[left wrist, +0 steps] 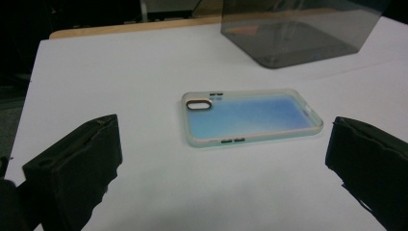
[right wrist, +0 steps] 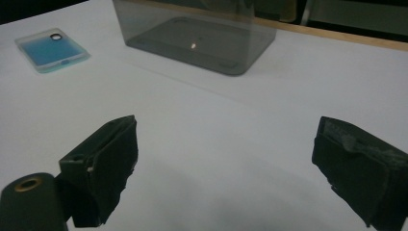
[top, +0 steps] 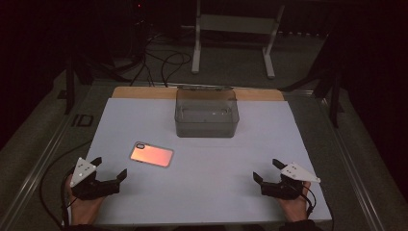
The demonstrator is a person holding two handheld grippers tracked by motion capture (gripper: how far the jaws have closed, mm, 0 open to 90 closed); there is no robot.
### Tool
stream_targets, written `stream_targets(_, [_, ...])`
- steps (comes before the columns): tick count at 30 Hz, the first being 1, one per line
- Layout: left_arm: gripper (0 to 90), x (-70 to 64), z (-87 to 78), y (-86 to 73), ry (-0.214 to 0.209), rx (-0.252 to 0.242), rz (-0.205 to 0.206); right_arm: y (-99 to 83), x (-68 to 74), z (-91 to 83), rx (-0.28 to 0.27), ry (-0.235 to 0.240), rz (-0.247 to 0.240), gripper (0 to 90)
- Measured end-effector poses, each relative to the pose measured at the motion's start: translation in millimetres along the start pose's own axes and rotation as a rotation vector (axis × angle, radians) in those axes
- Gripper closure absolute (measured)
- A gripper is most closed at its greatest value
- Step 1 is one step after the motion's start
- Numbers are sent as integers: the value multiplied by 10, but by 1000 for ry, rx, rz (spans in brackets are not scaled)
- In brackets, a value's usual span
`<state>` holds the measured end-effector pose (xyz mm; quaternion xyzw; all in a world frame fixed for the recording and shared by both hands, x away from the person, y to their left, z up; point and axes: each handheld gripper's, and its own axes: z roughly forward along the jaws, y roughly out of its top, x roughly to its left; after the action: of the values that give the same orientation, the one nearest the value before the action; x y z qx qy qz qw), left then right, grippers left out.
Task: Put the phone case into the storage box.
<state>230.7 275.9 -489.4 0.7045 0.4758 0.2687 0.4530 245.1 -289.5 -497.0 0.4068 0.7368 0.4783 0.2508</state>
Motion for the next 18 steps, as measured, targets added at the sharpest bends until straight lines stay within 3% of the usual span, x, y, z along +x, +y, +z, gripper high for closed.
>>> stream_targets(9, [3, -21, 1, 18, 2, 2, 2, 7, 15, -4, -8, -5, -4, 78])
stream_targets(18, [3, -30, 0, 144, -4, 6, -4, 9, 17, -16, -19, -7, -7, 79])
